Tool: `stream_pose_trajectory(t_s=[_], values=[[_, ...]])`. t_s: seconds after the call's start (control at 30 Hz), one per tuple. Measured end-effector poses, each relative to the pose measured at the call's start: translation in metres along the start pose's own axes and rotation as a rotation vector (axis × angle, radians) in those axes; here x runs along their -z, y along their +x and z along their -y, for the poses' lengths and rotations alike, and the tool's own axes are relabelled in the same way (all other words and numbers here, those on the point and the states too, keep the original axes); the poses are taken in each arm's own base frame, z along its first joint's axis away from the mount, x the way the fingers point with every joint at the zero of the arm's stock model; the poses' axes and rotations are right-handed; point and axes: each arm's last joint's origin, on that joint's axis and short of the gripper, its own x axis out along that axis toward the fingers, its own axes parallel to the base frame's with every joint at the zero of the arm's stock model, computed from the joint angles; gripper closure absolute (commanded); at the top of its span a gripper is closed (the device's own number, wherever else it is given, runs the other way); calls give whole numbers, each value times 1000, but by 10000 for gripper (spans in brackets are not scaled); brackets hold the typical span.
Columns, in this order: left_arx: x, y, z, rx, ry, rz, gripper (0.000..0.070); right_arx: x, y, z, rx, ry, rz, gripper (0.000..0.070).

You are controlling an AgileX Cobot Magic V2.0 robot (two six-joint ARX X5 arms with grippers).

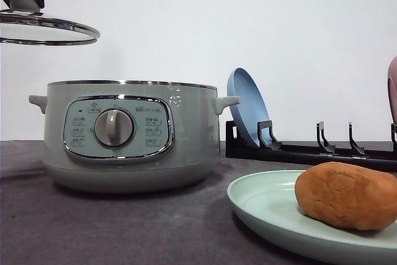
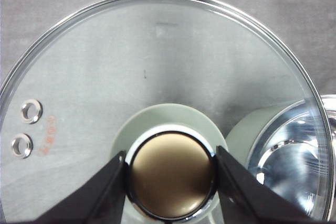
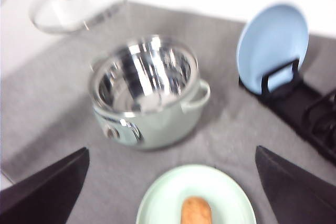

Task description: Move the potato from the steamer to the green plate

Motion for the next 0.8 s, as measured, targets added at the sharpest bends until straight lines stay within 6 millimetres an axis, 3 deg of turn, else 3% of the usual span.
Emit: stream_pose_trajectory(t_s=[0.13, 0.37, 0.8], values=[[1, 0, 8, 21, 8, -5, 700, 3, -12, -1, -6, -2, 38, 59], [4, 1, 33, 65, 60, -27, 700, 5, -15, -1, -6, 5, 34, 59], [17, -5, 106, 193, 220, -50, 700, 5, -15, -1, -6, 5, 33, 59]])
